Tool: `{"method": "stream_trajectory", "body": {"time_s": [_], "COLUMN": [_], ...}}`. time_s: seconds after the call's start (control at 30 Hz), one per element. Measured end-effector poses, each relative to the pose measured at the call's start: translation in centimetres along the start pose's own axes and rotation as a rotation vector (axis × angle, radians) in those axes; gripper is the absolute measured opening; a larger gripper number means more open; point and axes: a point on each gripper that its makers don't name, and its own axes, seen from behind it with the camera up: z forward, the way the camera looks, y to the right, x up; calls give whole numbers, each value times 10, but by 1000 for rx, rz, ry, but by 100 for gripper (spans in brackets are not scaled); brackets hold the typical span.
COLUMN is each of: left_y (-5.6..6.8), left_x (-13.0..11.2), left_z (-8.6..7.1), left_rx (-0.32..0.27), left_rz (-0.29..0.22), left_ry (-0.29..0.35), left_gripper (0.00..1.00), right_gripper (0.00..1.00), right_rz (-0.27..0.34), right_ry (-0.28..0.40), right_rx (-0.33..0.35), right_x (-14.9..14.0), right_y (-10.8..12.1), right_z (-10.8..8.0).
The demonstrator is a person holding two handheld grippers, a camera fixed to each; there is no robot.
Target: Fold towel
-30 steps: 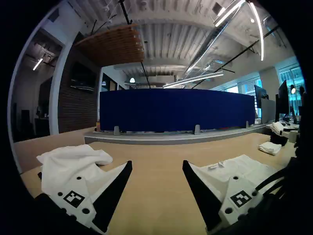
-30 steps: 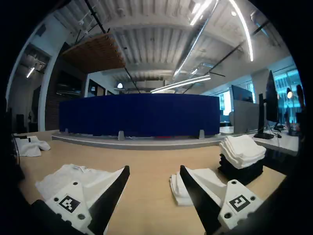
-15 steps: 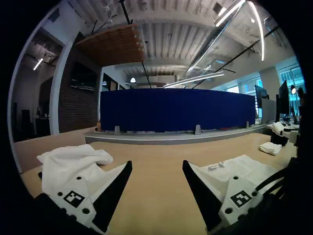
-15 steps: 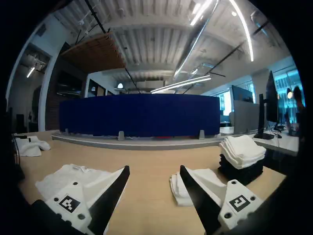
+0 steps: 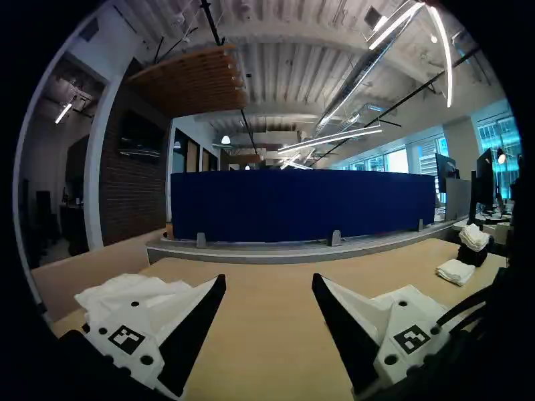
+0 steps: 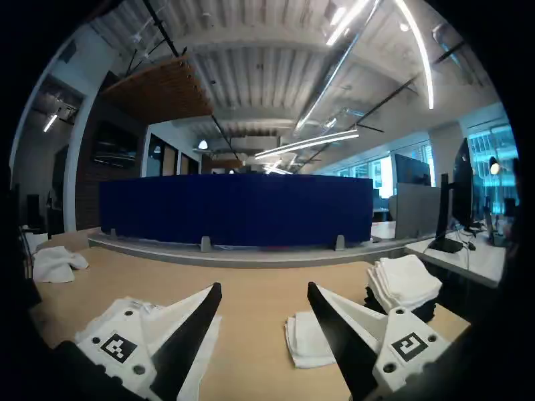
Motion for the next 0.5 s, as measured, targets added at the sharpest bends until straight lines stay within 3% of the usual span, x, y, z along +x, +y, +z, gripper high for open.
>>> {"method": "stream_trajectory", "body": {"time_s": [0.2,0.5], "left_y": [2,8], "left_x": [35,67], "left_z": [-6,-10], "left_rx": [-5,-35], "left_rz": [4,17], "left_ry": [-26,-76], "left_gripper": [96,96], "right_gripper": [100,100], "right_rz": [14,11], "right_ry": [-19,-54], "right_rx": [8,18], "right_x": [38,80], "right_y": [-6,-10], "right_z": [-6,-10]}}
